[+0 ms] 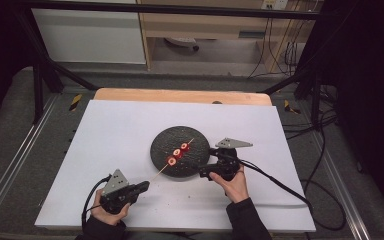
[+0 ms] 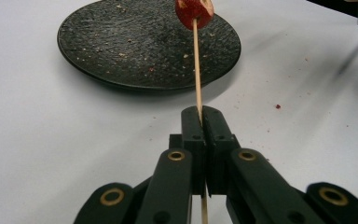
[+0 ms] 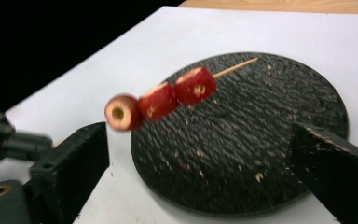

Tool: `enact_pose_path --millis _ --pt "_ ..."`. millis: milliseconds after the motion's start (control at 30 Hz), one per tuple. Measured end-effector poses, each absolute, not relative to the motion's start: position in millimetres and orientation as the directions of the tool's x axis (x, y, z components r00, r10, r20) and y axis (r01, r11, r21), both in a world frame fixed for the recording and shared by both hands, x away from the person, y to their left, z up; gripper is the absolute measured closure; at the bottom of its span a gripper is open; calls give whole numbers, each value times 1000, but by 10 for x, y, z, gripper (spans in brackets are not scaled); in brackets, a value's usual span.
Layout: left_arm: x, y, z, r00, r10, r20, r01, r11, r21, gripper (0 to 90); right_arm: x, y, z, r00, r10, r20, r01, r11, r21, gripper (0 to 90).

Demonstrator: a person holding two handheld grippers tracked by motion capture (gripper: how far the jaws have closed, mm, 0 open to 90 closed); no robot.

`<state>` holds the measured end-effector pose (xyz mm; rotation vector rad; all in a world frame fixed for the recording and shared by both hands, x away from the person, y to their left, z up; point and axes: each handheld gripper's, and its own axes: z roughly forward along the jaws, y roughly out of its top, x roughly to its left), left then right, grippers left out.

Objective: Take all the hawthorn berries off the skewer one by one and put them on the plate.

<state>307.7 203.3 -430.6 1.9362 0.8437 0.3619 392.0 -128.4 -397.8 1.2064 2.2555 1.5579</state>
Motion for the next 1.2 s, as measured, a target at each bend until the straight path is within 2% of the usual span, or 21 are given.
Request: enact_pose_path --millis 333,367,633,833,1200 --pt "3048 1966 -4325 732 676 -87 397 -319 861 881 4123 -1162 -3960 -624 675 393 563 40 826 230" --pt "3041 1957 -4323 733 675 -85 393 -319 862 882 4156 -1151 -3973 -606 676 419 577 11 817 268" --pt "3027 1937 -4322 731 677 -82 388 -314 867 882 4231 -1128 -4024 -572 684 453 597 -32 802 411" --pt "3013 1940 -4312 726 683 -78 381 -305 873 882 4251 -1125 -4034 -540 698 470 606 -65 793 427" --pt "2990 1956 -4288 712 700 -59 361 -293 885 882 4231 -1131 -4078 -504 701 505 637 -92 765 377"
